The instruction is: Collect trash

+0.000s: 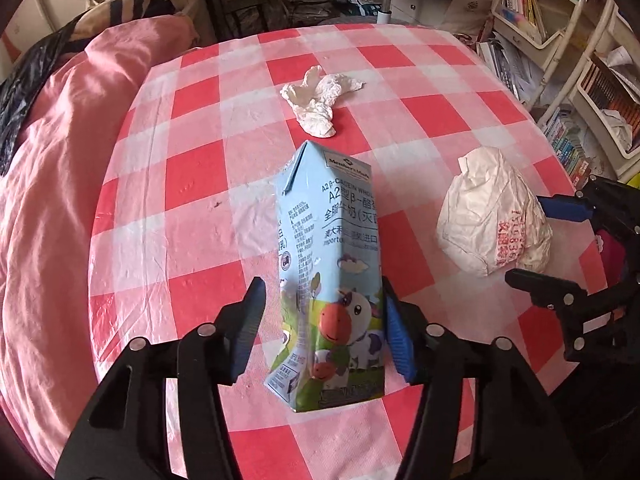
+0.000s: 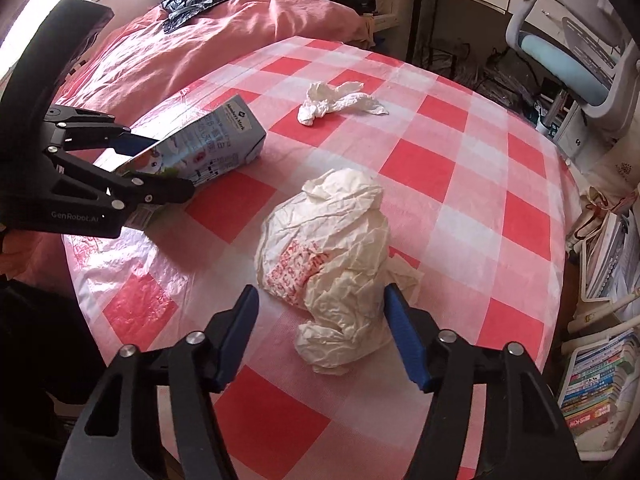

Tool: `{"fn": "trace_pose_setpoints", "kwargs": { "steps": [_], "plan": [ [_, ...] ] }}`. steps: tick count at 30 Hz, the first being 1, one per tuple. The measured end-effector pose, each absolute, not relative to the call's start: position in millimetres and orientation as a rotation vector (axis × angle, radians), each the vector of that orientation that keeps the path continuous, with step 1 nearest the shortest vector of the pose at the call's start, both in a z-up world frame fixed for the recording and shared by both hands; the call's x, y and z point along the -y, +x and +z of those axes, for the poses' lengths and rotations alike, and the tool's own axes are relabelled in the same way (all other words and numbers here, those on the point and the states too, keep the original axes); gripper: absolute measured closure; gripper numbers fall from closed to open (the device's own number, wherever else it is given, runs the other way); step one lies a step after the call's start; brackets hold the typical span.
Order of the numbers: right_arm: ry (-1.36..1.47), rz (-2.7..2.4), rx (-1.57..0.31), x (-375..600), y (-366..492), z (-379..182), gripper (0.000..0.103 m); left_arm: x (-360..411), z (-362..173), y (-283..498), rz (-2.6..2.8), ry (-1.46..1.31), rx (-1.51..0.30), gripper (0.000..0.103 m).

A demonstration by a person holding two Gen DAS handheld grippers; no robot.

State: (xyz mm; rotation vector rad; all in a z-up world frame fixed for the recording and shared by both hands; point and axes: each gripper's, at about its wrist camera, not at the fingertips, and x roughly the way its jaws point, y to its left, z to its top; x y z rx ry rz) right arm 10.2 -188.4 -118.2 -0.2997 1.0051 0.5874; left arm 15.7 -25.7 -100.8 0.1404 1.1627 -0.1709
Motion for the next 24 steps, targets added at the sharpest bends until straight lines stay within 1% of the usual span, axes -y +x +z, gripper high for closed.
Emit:
{"fn": "trace_pose_setpoints", "kwargs": {
  "steps": [1, 2, 3, 5, 9, 11, 12, 13, 20, 22, 23, 24],
  "plan": [
    [-0.303, 0.591, -1.008, 187, 11, -119, 0.052, 24, -101, 18, -0.169, 0.137, -1.164, 0.048],
    [-0.311, 0.593, -1.012, 186, 11, -120, 0.053, 22, -102, 20, -0.166, 0.131, -1.166, 0.048],
    [-0.323, 0.596, -1.016, 184, 11, -122, 0.053, 20, -102, 23, -0.164, 0.124, -1.166, 0.048],
    [-0.351, 0.598, -1.022, 180, 12, -126, 0.053, 14, -104, 27, -0.159, 0.101, -1.171, 0.043],
    [-0.358, 0.599, -1.020, 179, 13, -126, 0.052, 1, -102, 32, -0.156, 0.058, -1.171, 0.040],
    [-0.357, 0.595, -1.010, 181, 13, -124, 0.049, -5, -100, 32, -0.156, 0.040, -1.166, 0.038],
    [-0.352, 0.596, -1.007, 182, 13, -123, 0.042, -7, -100, 33, -0.159, 0.032, -1.165, 0.037],
    [-0.349, 0.598, -1.003, 183, 13, -122, 0.038, -10, -100, 33, -0.164, 0.021, -1.166, 0.037],
    [-0.297, 0.644, -0.997, 186, 16, -119, 0.036, -18, -103, 37, -0.163, 0.002, -1.178, 0.037],
    [-0.295, 0.665, -0.986, 182, 15, -118, 0.033, -15, -104, 38, -0.158, 0.020, -1.176, 0.037],
    [-0.294, 0.676, -0.982, 180, 14, -118, 0.033, -13, -104, 37, -0.157, 0.030, -1.169, 0.038],
    [-0.293, 0.682, -0.981, 177, 14, -118, 0.033, -10, -105, 37, -0.165, 0.037, -1.167, 0.041]
  ]
}}
